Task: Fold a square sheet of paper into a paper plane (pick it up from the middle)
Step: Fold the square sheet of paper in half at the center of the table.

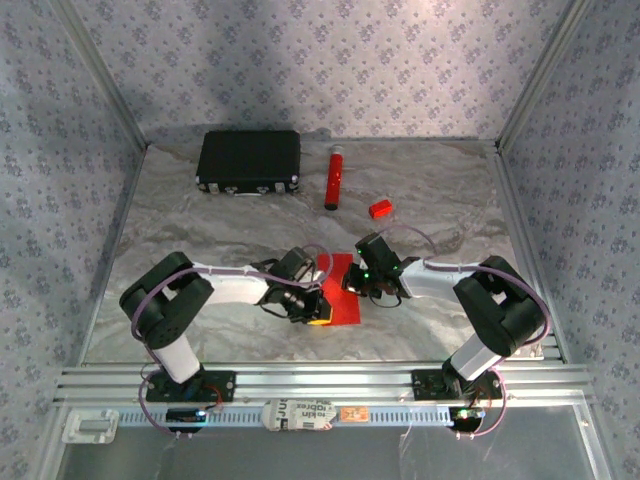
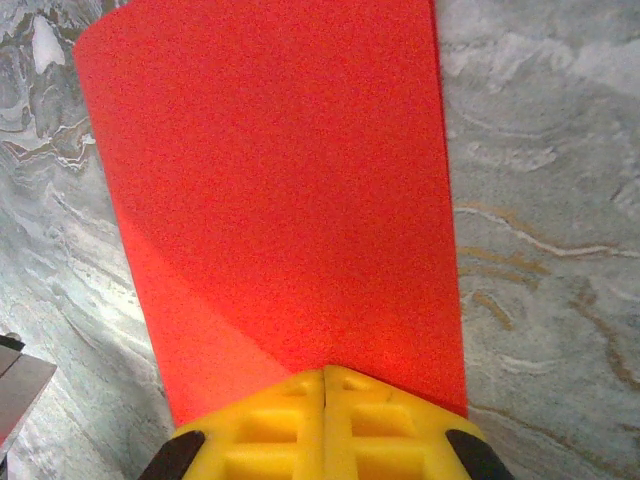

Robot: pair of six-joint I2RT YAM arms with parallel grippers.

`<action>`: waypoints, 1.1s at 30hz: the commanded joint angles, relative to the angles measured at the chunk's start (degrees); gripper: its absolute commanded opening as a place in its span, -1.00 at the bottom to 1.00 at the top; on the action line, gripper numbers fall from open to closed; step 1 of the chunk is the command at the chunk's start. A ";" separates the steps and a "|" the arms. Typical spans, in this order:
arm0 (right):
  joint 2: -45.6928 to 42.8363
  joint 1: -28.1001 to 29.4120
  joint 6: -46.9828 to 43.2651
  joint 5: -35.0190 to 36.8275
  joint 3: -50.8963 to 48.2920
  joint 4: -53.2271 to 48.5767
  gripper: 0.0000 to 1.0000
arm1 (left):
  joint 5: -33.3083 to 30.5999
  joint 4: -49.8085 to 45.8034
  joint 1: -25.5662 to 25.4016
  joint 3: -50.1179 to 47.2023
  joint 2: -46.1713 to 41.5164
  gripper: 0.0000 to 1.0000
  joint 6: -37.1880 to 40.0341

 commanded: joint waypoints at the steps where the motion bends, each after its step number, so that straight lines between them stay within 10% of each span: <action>1: 1.94 0.21 0.24 3.01 -2.63 -8.53 -1.00 | 2.63 0.07 -0.05 -2.44 -0.73 -0.70 0.08; 33: 2.51 -1.35 -1.34 2.55 0.68 -8.98 -1.00 | 3.95 4.54 7.49 0.30 -7.23 -0.68 -1.08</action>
